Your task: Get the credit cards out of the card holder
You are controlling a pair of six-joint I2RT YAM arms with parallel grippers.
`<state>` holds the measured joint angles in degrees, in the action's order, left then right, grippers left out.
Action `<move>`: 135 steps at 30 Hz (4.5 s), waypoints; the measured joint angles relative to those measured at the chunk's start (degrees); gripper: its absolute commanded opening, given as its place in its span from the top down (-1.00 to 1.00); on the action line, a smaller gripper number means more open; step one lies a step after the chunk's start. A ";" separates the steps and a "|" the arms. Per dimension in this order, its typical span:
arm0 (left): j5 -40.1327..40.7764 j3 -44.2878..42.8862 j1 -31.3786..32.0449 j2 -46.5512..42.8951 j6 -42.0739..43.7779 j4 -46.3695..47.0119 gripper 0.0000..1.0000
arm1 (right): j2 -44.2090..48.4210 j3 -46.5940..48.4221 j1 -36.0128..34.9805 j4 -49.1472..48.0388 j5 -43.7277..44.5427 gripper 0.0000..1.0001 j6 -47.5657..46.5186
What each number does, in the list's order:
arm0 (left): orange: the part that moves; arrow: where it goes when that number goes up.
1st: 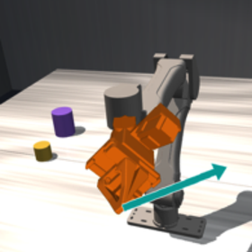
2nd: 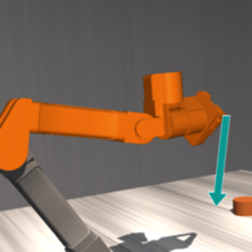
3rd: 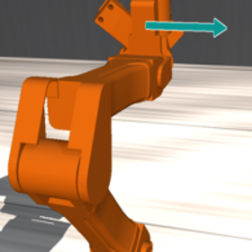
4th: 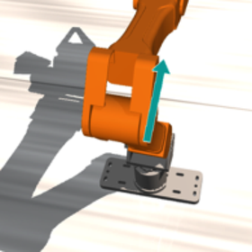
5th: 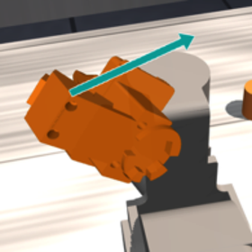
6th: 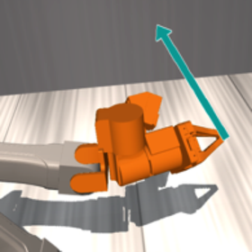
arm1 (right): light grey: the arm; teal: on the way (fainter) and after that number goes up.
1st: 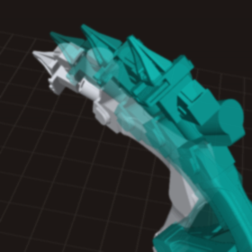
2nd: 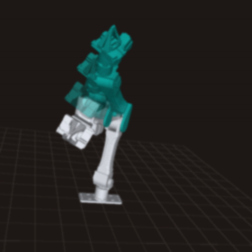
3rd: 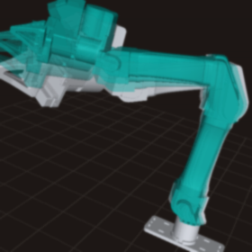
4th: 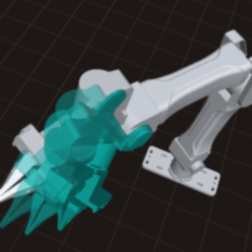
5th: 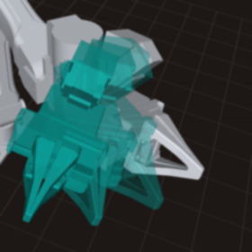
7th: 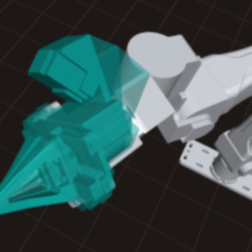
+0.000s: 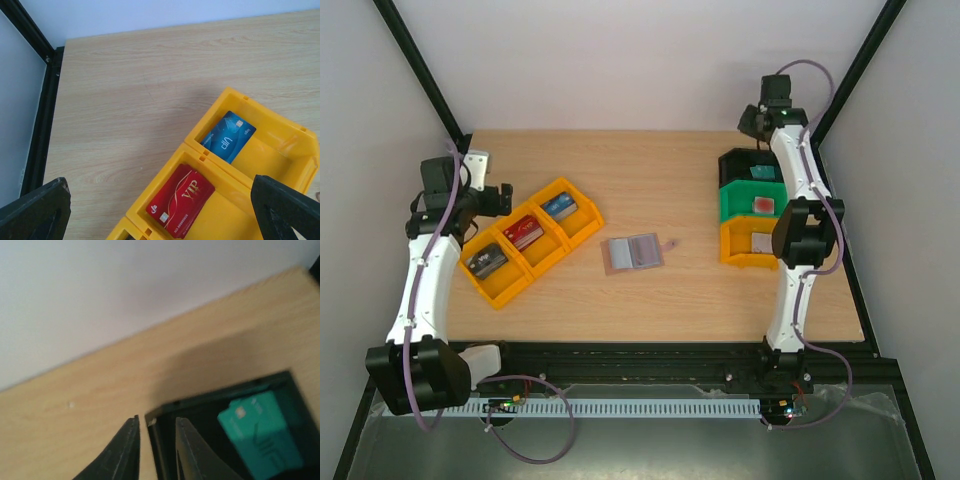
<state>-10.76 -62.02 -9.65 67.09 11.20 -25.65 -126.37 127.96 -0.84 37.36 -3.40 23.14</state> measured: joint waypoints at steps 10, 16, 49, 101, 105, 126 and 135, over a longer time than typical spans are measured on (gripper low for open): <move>-0.76 -0.24 2.05 1.27 0.39 -0.72 -0.98 | -9.33 2.05 -0.26 15.23 -7.02 0.97 -9.31; -0.96 -0.24 2.38 1.25 0.46 -1.14 -0.98 | -18.43 8.33 -0.26 17.68 -7.10 0.97 -8.90; 0.24 0.70 2.38 1.22 1.95 -2.12 -0.98 | -22.25 10.54 2.47 13.88 6.80 0.89 -11.30; -7.34 13.09 39.56 25.88 -60.06 10.69 -0.82 | 19.28 -58.51 -30.14 -10.21 -25.46 0.51 6.82; -6.91 14.14 39.63 25.92 -62.71 13.92 -0.82 | 17.29 -58.05 -30.14 -10.49 -25.03 0.49 6.19; -7.23 14.29 39.76 32.72 -65.24 31.12 -0.07 | 15.89 -59.67 -29.09 -15.80 -36.79 0.53 5.70; -8.24 14.29 40.41 34.40 -64.32 33.29 0.43 | 15.32 -58.77 -29.62 -19.30 -43.01 0.46 6.69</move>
<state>-19.00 -47.72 30.76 101.49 -53.12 7.64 -111.04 69.19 -30.46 18.06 -46.41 29.82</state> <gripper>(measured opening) 0.350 0.269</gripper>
